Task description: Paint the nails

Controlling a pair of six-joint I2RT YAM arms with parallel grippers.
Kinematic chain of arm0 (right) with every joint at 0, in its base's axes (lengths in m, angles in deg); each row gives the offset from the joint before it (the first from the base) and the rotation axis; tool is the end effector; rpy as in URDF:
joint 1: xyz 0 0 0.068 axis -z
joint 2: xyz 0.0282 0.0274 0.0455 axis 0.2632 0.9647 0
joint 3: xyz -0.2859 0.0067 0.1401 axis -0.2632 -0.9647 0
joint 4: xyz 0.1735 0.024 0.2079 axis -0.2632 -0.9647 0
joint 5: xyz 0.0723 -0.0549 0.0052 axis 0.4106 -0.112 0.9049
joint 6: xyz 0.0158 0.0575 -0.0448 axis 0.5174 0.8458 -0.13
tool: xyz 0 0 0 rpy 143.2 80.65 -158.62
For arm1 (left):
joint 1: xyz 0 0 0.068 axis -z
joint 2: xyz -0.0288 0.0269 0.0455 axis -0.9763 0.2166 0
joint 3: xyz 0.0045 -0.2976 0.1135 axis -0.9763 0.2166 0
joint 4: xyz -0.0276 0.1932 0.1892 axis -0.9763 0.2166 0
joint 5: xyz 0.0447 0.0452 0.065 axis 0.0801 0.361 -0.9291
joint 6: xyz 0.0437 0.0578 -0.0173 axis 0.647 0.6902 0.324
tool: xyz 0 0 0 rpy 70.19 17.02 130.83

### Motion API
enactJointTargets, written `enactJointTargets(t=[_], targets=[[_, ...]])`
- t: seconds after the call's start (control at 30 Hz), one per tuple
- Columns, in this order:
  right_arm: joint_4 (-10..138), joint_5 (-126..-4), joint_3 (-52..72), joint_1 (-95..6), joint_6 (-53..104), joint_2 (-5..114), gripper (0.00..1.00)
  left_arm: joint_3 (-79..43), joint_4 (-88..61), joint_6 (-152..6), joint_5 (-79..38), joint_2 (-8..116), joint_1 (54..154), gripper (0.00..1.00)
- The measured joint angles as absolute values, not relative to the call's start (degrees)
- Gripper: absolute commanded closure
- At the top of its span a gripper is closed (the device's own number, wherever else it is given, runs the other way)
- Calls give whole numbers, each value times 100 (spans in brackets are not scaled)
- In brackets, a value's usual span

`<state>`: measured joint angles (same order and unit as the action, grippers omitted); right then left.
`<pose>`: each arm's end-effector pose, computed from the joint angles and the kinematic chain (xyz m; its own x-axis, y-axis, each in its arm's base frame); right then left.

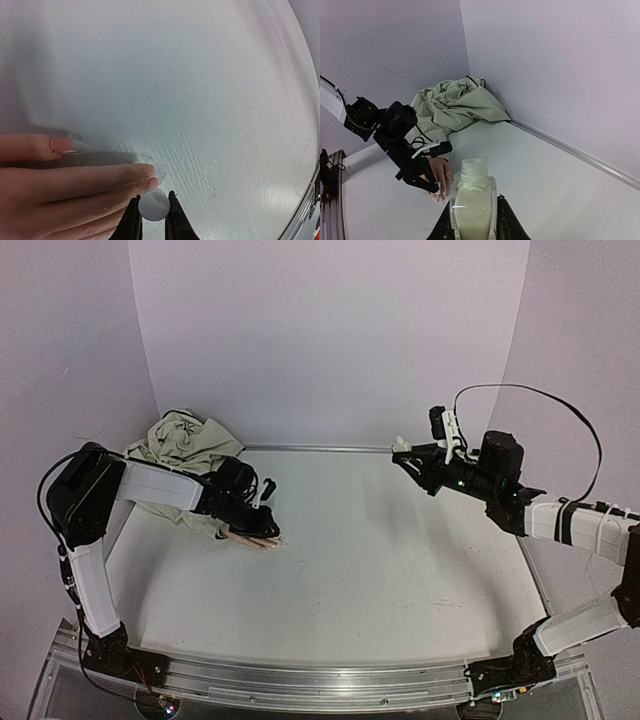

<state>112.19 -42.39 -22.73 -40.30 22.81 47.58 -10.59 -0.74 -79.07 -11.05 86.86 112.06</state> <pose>0.2669 0.1590 0.3682 0.1993 0.1652 -0.9659 -0.8161 0.5736 -0.0703 0.3380 -0.2560 0.1685 -0.8446 0.2254 -0.4855 0.4502 0.7899 -0.4164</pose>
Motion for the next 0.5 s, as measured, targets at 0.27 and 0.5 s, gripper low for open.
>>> enactJointTargets(t=[0.27,0.5], targets=[[11221,-4204,-2273,-4030,2281,4758,100,-1061,-72,-7907,-1094,8710,11243,100],[11221,-4195,-2273,-4030,2283,4758,100,-1061,-72,-7901,-1135,8712,11243,100]])
